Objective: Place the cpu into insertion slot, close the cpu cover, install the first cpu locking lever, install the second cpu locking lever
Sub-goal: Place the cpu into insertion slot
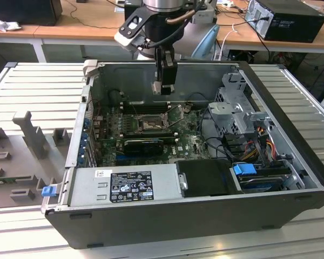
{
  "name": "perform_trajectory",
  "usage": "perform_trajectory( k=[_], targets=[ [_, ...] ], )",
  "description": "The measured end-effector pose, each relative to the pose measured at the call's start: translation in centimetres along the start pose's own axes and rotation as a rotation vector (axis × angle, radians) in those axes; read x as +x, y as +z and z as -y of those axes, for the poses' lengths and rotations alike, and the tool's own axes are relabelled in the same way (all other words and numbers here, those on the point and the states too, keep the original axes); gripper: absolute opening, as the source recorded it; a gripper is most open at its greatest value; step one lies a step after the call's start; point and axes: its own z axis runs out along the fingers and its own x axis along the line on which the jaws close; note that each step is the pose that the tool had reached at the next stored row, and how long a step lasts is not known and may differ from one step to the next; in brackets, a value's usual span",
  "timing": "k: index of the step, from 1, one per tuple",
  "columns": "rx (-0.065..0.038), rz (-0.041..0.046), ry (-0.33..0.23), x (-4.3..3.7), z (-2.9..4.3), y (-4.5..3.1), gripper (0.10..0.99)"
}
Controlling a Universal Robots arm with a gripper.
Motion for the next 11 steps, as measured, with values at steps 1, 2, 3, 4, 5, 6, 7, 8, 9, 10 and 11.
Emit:
perform_trajectory(
  k=[1,2,3,4,5,6,7,8,9,10,11],
  targets=[
    [0.0,0.0,0.0,0.0,0.0,0.05,0.529],
    [0.0,0.0,0.0,0.0,0.01,0.11,0.529],
    [0.0,0.0,0.0,0.0,0.01,0.2,0.529],
    [0.001,0.0,0.0,-0.01,0.02,0.28,0.529],
    [0.001,0.0,0.001,-0.01,0.02,0.32,0.529],
    [0.001,0.0,0.001,-0.01,0.03,0.37,0.529],
    [0.001,-0.0001,0.001,-0.01,0.03,0.41,0.529],
    [0.001,0.0,0.001,-0.01,0.03,0.46,0.529],
    [0.002,-0.0001,0.001,-0.01,0.04,0.51,0.529],
    [0.002,0.0,0.001,-0.01,0.04,0.58,0.529],
    [0.002,-0.0001,0.001,-0.02,0.05,0.65,0.529]
  ],
)
